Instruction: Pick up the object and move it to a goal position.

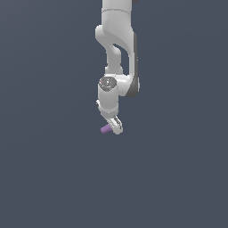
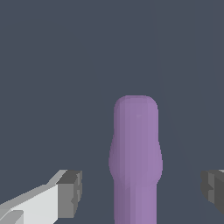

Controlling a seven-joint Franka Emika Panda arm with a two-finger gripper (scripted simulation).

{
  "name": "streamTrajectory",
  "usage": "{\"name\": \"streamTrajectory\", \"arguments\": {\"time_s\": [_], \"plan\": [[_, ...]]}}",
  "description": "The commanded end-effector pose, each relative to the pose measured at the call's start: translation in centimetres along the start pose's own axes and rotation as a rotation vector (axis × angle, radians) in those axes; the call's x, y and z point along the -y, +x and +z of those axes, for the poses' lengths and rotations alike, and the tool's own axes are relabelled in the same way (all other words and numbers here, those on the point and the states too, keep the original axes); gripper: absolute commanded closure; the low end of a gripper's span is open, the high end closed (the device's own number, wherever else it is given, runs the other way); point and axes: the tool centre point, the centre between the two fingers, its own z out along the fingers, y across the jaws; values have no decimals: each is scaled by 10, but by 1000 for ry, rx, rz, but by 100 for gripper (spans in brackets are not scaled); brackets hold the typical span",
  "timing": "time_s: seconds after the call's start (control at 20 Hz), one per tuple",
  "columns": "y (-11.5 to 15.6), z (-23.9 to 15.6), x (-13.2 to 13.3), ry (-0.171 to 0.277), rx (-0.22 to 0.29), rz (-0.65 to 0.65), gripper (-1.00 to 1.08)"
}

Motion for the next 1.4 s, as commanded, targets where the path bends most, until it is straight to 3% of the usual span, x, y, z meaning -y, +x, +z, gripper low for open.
{"name": "streamTrajectory", "arguments": {"time_s": [0.0,0.4,0.45,1.35], "plan": [[0,13,-1,-1,0,1,-92],[0,32,0,-1,0,3,-92],[0,32,0,-1,0,3,108],[0,14,8,0,0,3,108]]}}
